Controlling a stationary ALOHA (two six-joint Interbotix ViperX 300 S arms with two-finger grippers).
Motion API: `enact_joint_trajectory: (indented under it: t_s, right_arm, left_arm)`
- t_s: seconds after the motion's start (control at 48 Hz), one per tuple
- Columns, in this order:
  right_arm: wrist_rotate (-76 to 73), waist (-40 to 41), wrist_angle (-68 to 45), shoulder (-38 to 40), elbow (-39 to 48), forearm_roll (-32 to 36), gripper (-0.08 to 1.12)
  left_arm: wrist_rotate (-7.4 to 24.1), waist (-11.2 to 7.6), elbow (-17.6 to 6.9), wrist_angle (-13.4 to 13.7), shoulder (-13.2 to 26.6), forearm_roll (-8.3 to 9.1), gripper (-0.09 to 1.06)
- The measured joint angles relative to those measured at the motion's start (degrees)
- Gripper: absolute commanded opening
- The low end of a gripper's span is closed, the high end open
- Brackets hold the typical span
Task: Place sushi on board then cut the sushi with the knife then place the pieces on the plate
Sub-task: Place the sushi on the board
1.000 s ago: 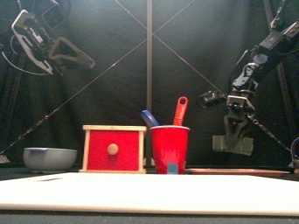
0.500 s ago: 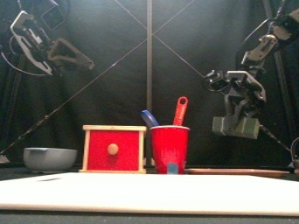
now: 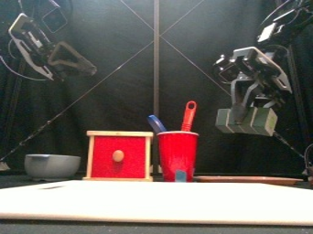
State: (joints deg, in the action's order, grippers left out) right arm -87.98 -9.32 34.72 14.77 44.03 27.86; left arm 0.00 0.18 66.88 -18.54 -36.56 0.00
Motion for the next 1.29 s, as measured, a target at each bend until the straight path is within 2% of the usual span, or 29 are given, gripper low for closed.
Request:
enact_joint_trajectory:
  t_s: [0.125,0.5,1.062,1.292]
  right_arm:
    - [-7.73,-3.08,1.93,-4.83,-3.78,2.64,0.58]
    - [-25.84,-8.09,13.18,-17.14,-16.00,3.69,0.58]
    - [-30.41,-7.82,26.02,-34.10,-37.18,-2.90,0.58]
    - [-30.41,-6.50,28.56,-38.23,-40.52,-7.38,0.58]
  left_arm:
    - [0.00,-0.09,0.09,0.09,0.00,0.00,-0.02]
    - [0.09,-0.09,0.44,0.09,-0.09,0.00,-0.02]
    - [0.09,0.00,0.53,0.09,-0.53,0.00,-0.02]
    - [0.18,0.09,0.53,0.18,-1.67,0.00,-0.02]
